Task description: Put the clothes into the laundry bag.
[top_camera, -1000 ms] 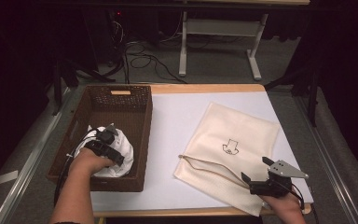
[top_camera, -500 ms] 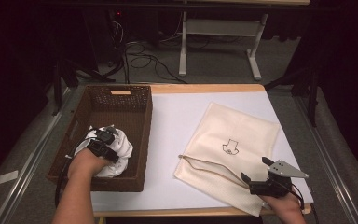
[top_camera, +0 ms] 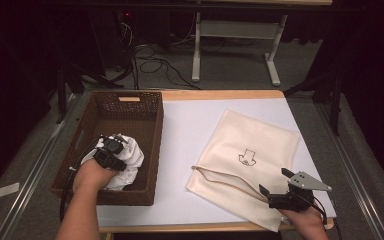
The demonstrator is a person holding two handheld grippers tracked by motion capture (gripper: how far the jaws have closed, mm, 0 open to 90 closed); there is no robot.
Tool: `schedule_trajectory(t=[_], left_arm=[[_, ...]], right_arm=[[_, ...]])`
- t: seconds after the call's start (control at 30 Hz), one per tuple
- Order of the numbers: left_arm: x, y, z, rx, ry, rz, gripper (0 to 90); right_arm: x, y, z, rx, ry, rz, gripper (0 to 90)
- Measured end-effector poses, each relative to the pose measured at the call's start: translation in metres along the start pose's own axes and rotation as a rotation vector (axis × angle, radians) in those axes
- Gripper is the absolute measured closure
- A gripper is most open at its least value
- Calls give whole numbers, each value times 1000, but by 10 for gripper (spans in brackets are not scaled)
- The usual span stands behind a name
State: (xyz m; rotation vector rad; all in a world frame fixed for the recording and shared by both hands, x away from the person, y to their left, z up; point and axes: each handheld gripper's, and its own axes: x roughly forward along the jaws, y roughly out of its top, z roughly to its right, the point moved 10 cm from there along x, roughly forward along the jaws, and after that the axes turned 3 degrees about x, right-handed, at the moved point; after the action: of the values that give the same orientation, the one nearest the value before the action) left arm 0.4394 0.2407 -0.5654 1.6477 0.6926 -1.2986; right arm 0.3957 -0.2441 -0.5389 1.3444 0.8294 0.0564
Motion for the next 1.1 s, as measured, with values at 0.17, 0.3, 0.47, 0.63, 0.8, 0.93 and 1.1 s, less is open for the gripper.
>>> schedule_trajectory(t=[0.17,0.3,0.47,0.63,0.8,0.93,1.1], left_arm=[[-10,7,-2,-10,11,96,673],[-17,12,-3,-2,29,163,674],[-28,17,-4,-7,47,260,675],[-46,22,-2,12,79,401,675],[-61,25,-1,21,90,512,674],[-83,26,-6,-46,64,678,676],[-96,27,-8,-49,102,780,676]], right_arm=[[0,1,0,-7,1,5,15],[0,1,0,-5,0,5,15],[0,2,0,-5,2,11,15],[-2,3,0,-16,0,24,15],[-4,6,1,-7,-10,54,16],[-6,8,4,-13,-23,82,17],[-8,8,6,-20,-46,104,20]])
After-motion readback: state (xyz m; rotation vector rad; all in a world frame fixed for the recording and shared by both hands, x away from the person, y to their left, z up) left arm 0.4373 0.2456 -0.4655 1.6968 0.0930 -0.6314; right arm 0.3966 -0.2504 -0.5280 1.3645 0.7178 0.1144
